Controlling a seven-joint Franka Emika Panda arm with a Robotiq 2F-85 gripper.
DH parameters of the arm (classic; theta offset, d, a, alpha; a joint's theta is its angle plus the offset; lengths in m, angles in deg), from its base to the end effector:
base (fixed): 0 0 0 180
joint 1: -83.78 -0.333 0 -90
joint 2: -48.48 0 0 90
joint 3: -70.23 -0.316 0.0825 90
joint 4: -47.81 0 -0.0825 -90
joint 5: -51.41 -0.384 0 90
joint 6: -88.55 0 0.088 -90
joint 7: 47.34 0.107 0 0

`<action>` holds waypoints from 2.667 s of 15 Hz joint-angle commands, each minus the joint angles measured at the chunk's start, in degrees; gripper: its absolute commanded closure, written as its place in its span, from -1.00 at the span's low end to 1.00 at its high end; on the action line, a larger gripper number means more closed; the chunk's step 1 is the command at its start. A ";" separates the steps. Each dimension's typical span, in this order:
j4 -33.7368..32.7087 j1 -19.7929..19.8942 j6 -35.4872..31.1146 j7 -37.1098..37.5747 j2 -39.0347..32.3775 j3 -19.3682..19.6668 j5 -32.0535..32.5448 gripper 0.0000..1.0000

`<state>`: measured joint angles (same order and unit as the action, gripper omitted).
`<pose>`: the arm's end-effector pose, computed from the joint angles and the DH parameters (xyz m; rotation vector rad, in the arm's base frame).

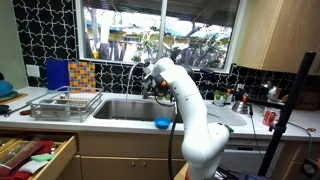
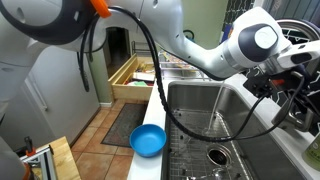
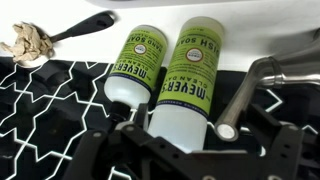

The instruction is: Open the tap, pick up the blue bowl and fetch some water, put the blue bowl back on the kitchen counter in front of the sink

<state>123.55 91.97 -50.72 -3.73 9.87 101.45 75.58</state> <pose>0.6562 -0.3937 0.4374 2.1356 -1.1681 0.6657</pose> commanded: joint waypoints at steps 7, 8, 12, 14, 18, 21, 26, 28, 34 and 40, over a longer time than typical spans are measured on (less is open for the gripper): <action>4.16 0.81 14.29 -9.24 7.84 -8.62 -12.39 -1.00; 4.86 0.53 16.72 -10.78 8.67 -9.16 -13.01 -1.00; 6.82 1.40 27.70 -15.25 11.85 -12.25 -13.88 -1.00; 8.46 1.78 31.16 -15.70 13.44 -12.78 -14.06 -1.00; 7.57 1.69 31.69 -14.27 12.73 -12.94 -12.51 -1.00; 10.88 1.61 30.52 -13.90 15.11 -13.17 -12.56 -1.00; 19.02 0.27 36.33 -18.40 22.35 -17.48 -18.27 -1.00; 23.10 -0.31 38.54 -19.00 25.57 -18.97 -19.81 -1.00; 37.65 -0.35 34.45 -25.91 35.77 -22.09 -27.78 -1.00; 47.94 -0.17 36.46 -23.75 42.00 -22.08 -27.53 -1.00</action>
<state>165.05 91.27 -13.74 -28.30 47.33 79.34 48.49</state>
